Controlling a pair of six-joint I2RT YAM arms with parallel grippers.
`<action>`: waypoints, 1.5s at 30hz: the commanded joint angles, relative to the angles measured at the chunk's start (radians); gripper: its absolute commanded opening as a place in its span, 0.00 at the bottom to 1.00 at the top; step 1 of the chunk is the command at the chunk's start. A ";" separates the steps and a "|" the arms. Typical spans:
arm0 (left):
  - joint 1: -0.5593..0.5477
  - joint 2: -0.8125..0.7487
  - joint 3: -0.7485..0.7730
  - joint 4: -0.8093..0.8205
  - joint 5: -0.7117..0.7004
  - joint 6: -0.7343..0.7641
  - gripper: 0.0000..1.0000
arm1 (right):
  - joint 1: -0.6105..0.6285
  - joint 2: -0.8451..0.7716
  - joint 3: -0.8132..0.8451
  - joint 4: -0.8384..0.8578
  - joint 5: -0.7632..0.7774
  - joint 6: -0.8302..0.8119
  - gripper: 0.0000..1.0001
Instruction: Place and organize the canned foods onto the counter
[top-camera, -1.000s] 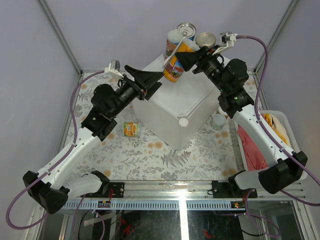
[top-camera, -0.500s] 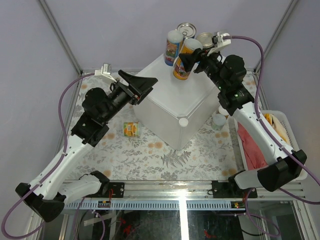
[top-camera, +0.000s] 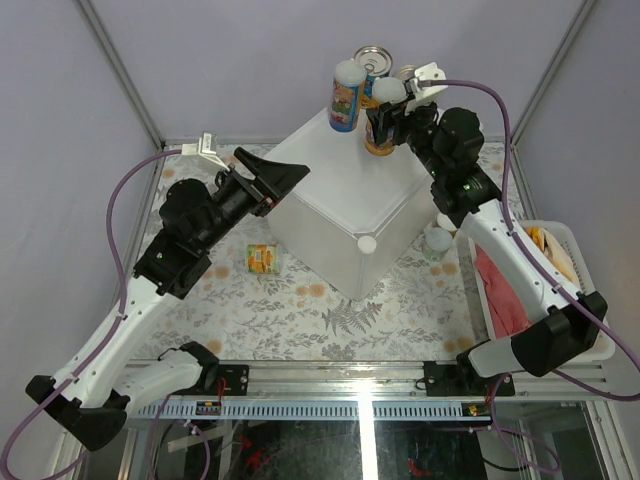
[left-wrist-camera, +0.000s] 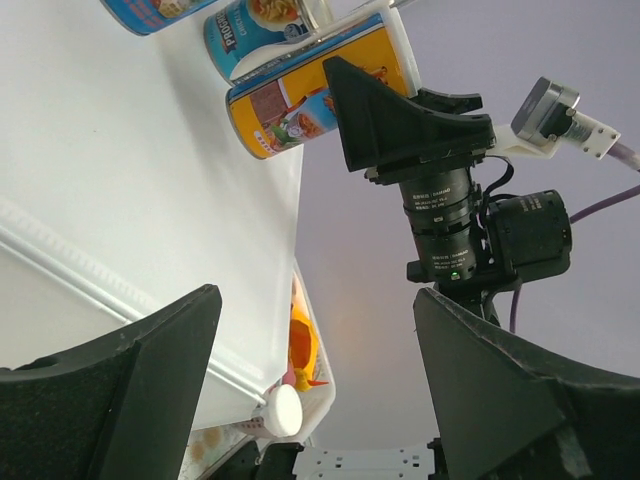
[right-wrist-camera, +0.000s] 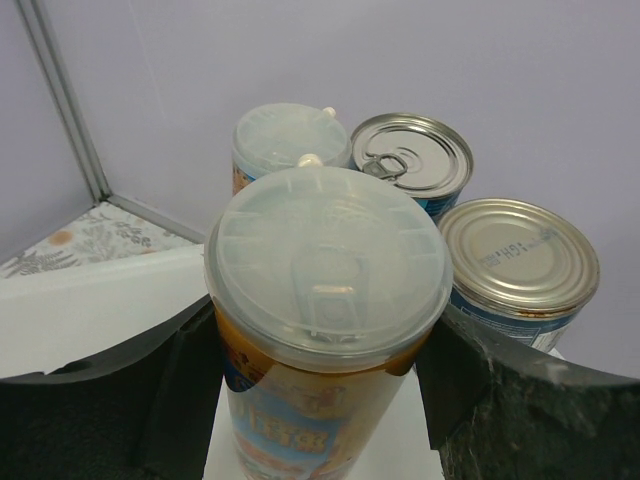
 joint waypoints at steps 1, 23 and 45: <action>0.013 -0.014 0.030 -0.016 -0.009 0.054 0.78 | -0.003 -0.016 0.089 0.198 0.043 -0.097 0.22; 0.050 -0.051 0.029 -0.089 -0.013 0.084 0.78 | -0.038 0.037 0.053 0.231 0.083 -0.097 0.23; 0.084 -0.037 0.021 -0.076 0.028 0.078 0.78 | -0.045 0.034 0.001 0.239 0.120 -0.061 0.53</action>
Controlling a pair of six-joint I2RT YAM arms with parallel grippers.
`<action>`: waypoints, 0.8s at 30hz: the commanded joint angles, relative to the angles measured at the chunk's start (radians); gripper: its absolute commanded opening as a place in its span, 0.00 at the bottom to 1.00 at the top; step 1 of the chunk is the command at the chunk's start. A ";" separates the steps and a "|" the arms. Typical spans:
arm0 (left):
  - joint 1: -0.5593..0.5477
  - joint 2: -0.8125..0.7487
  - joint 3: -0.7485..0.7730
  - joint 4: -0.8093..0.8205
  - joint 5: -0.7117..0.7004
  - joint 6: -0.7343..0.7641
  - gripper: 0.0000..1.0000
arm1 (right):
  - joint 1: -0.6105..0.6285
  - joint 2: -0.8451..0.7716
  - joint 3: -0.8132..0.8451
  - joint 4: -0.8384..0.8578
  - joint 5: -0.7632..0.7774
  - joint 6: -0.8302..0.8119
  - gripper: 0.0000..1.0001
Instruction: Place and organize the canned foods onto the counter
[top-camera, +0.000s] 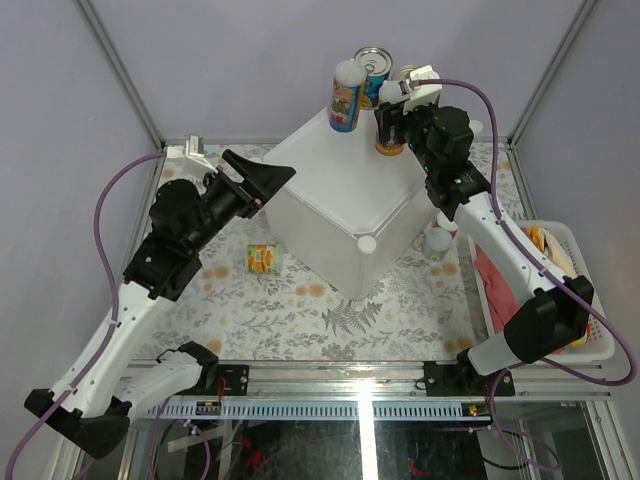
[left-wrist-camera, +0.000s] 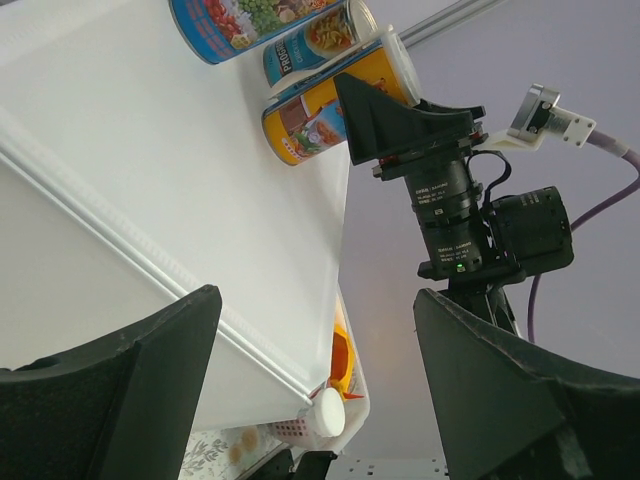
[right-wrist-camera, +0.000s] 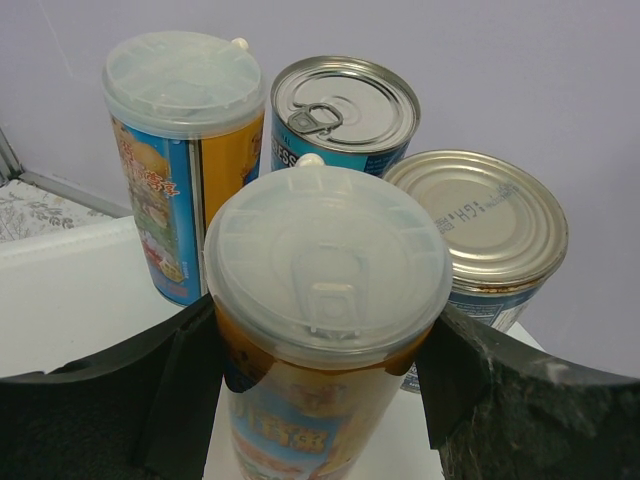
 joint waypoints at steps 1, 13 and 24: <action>0.013 0.002 0.018 0.026 0.033 0.018 0.78 | -0.007 -0.043 0.013 0.213 0.044 0.011 0.56; 0.030 0.013 0.021 0.034 0.057 0.016 0.78 | -0.007 -0.042 0.017 0.215 0.056 0.008 0.77; 0.055 0.006 0.013 0.035 0.074 0.015 0.78 | -0.008 -0.036 0.027 0.214 0.059 0.010 0.85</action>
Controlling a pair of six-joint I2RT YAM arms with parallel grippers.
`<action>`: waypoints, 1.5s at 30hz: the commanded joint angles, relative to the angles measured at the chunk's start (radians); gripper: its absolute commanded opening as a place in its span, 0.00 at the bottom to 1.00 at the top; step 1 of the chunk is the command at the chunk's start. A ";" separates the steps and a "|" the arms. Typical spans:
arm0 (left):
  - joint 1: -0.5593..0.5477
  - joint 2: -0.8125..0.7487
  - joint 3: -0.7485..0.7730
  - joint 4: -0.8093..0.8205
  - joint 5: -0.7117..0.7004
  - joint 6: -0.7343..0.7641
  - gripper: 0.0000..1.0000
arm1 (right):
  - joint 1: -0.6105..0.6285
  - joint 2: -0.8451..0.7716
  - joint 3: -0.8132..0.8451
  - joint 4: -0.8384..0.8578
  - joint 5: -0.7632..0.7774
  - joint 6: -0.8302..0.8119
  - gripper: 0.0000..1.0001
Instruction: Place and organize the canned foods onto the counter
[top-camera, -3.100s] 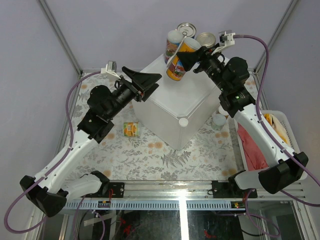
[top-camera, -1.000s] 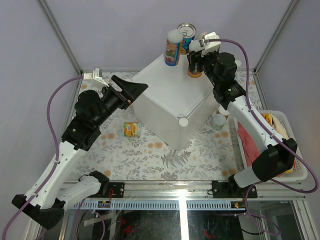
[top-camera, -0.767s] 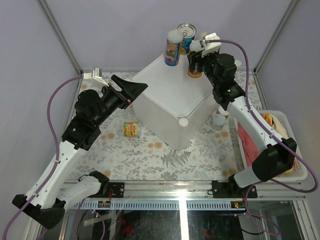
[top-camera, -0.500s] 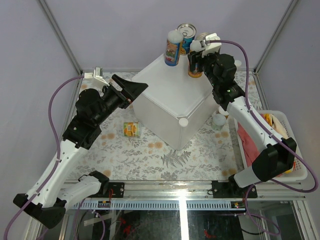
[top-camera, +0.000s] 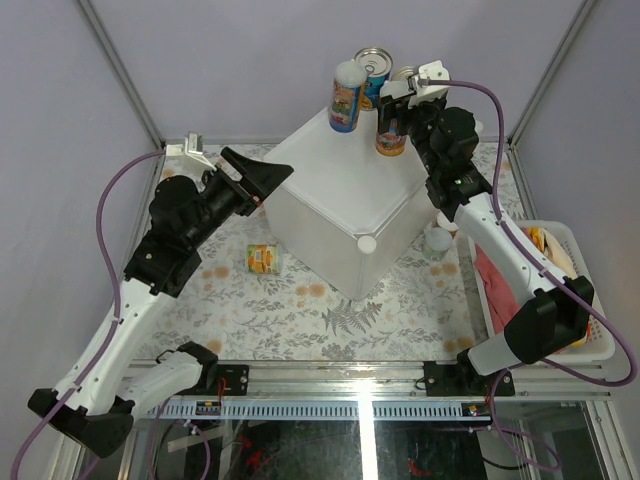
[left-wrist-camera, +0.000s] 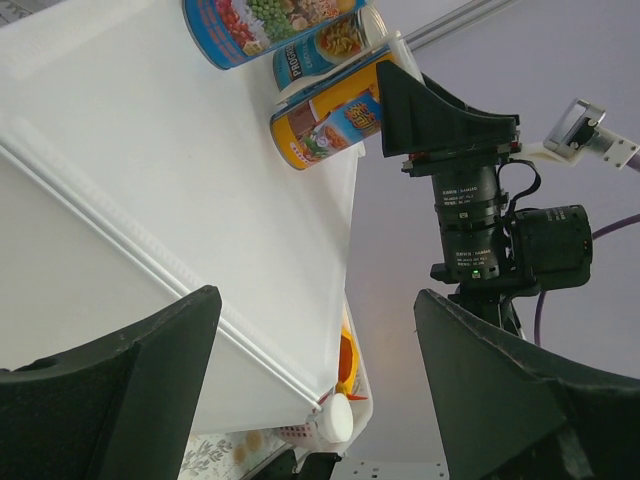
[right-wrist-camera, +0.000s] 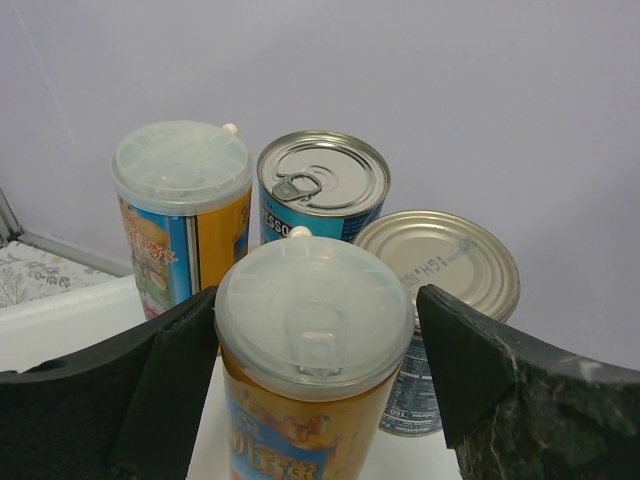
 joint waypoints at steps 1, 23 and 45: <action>0.015 -0.007 0.013 0.034 0.034 0.014 0.78 | -0.005 -0.033 0.042 0.082 0.035 0.001 0.85; 0.056 -0.042 0.017 -0.006 0.029 0.035 0.79 | -0.003 -0.125 0.046 0.068 0.030 0.023 0.86; 0.073 -0.134 -0.051 -0.030 -0.021 0.046 0.81 | 0.012 -0.524 -0.213 -0.430 0.330 0.254 0.85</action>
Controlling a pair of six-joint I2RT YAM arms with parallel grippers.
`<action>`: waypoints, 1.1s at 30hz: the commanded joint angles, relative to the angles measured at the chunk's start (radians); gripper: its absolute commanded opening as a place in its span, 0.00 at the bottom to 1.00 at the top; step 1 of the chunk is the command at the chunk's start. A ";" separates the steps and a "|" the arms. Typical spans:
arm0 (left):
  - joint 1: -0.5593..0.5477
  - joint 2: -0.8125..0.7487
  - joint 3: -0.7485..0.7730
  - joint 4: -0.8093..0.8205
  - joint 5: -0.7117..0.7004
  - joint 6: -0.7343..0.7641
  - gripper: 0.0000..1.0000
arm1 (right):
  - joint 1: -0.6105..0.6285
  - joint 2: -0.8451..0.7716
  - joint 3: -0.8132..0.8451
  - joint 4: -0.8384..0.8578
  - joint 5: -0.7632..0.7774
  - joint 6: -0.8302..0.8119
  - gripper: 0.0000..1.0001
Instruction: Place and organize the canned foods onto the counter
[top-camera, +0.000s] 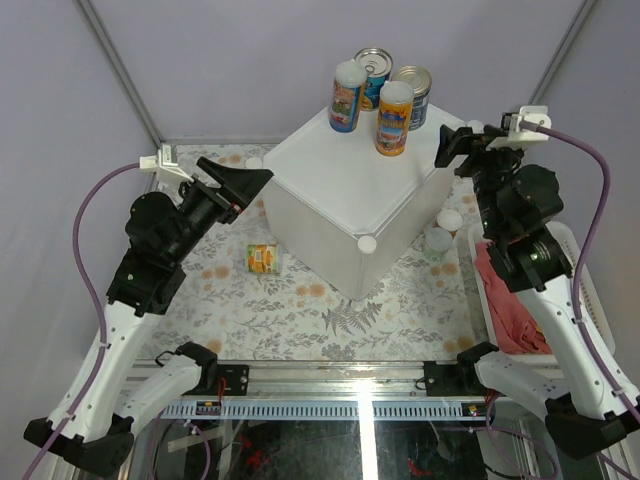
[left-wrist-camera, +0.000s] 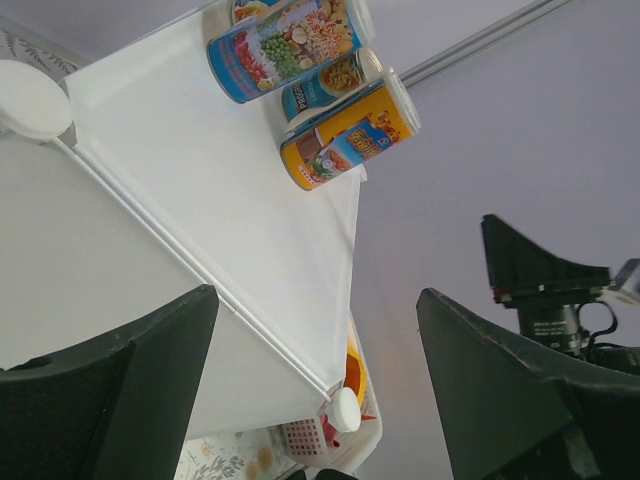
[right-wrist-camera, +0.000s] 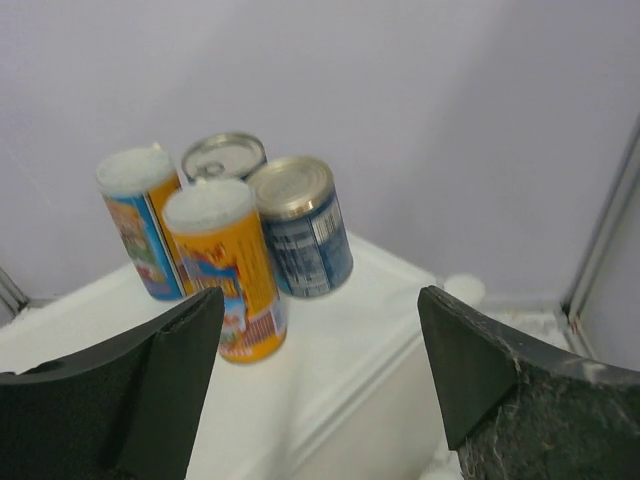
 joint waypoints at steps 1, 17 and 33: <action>0.010 -0.014 -0.009 -0.002 -0.014 0.025 0.81 | 0.004 -0.037 -0.080 -0.176 0.111 0.131 0.85; 0.012 -0.049 0.003 -0.069 -0.023 0.064 0.82 | 0.006 -0.051 -0.361 -0.383 0.235 0.538 0.91; 0.017 -0.033 0.021 -0.090 -0.023 0.090 0.83 | 0.002 0.115 -0.414 -0.488 0.328 0.861 0.90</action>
